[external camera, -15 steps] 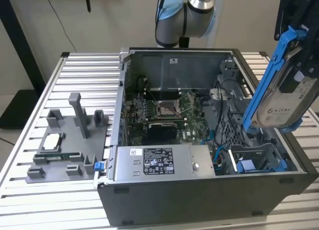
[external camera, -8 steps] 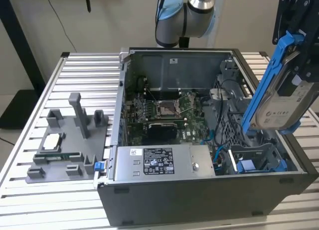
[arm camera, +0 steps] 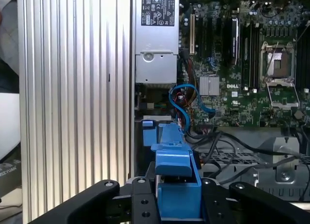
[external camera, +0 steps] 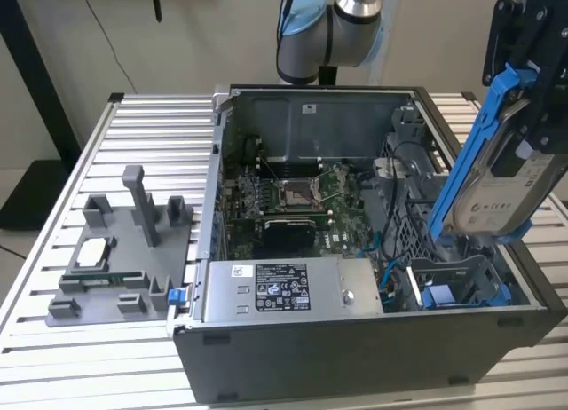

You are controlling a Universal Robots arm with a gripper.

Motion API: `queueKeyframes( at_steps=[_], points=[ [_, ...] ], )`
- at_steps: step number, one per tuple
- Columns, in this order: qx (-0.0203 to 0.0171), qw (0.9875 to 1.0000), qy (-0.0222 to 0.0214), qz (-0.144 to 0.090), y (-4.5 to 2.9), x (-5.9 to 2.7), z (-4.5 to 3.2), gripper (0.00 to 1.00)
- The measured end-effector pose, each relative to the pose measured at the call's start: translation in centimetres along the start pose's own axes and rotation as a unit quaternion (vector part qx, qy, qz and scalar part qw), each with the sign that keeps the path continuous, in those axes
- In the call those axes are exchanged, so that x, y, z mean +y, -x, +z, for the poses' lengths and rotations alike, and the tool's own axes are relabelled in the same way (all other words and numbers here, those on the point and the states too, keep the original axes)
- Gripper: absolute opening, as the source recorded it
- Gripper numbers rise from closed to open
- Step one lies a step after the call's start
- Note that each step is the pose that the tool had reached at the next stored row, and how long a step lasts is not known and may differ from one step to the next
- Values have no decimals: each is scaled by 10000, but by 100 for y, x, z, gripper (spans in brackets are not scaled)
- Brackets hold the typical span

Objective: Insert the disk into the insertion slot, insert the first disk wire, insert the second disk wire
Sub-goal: 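Insert the disk into the insertion slot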

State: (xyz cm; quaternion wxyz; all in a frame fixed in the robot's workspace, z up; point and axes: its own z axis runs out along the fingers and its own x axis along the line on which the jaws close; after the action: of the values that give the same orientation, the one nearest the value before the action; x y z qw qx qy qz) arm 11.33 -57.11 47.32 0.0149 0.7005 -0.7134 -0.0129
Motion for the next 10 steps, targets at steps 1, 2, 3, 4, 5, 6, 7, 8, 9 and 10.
queueKeyframes(
  at_steps=[1, 2, 3, 4, 5, 6, 7, 8, 9, 10],
  points=[
    [0, 10000, 0, 0, 0, 0, 6, 0],
    [0, 10000, 0, 0, 0, 0, 11, 0],
    [1, 10000, 0, 0, 0, -1, 16, 0],
    [1, 10000, 0, 0, 0, -1, 21, 0],
    [1, 10000, 0, 0, 1, -1, 26, 0],
    [0, 10000, 0, 0, 0, -1, 33, 0],
    [0, 10000, 0, 0, 0, -2, 37, 0],
    [0, 10000, 0, 0, 0, -2, 42, 0],
    [0, 10000, 0, 0, 0, -2, 46, 0],
    [0, 10000, 0, 0, 0, -2, 50, 0]
  ],
)
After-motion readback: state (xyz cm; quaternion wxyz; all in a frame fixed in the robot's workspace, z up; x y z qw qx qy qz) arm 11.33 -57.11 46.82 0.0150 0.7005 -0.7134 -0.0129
